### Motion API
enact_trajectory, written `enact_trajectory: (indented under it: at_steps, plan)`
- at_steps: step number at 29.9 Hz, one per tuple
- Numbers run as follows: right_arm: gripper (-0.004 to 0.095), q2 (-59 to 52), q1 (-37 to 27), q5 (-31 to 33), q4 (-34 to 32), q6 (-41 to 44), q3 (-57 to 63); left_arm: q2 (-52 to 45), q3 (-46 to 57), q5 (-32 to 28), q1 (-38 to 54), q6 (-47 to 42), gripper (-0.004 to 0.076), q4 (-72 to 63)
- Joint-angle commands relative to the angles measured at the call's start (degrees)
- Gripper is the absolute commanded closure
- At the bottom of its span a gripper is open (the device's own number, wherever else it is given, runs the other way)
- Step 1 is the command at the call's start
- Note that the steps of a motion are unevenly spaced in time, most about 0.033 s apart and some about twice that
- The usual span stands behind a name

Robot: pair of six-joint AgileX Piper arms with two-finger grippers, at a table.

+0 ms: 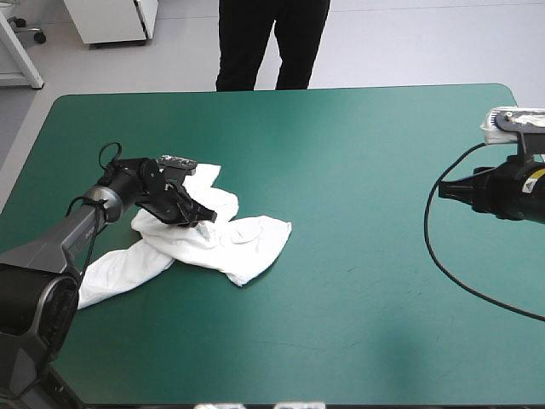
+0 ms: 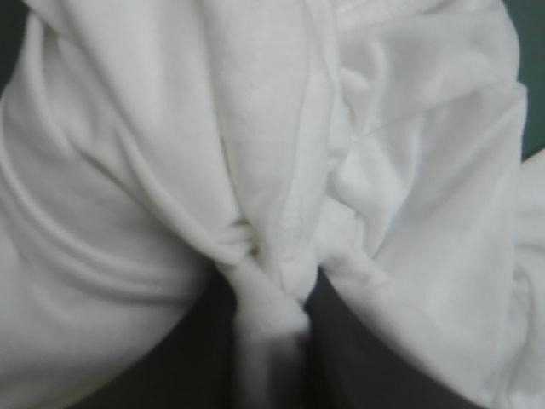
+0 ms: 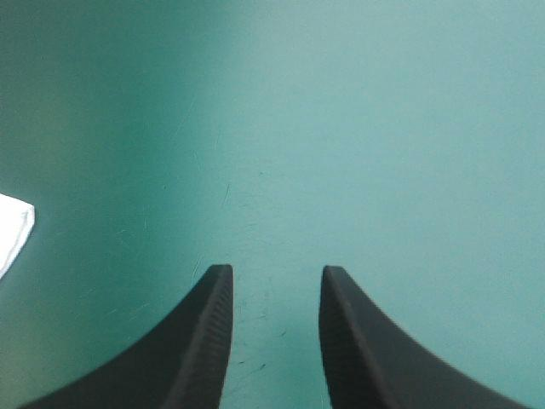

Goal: Fold the cloth

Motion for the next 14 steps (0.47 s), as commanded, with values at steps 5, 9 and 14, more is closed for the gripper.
enact_trajectory:
  at_steps: [5,9,14]
  plan:
    - [0.0584,-0.5,-0.4,-0.1,-0.7,0.5,-1.5,-1.7,-0.6,-1.2,-10.8,-2.6,0.0733,-6.1]
    - [0.0584,-0.5,-0.4,-0.1,-0.7,0.6,-1.5,-1.7,-0.6,-4.0,-18.1,-5.3,0.0733,-6.4]
    - [0.0584,-0.5,-0.4,-0.1,-0.5,1.4,-1.5,-1.7,-1.5,-6.4,-25.2,-6.5,0.0733,-7.2]
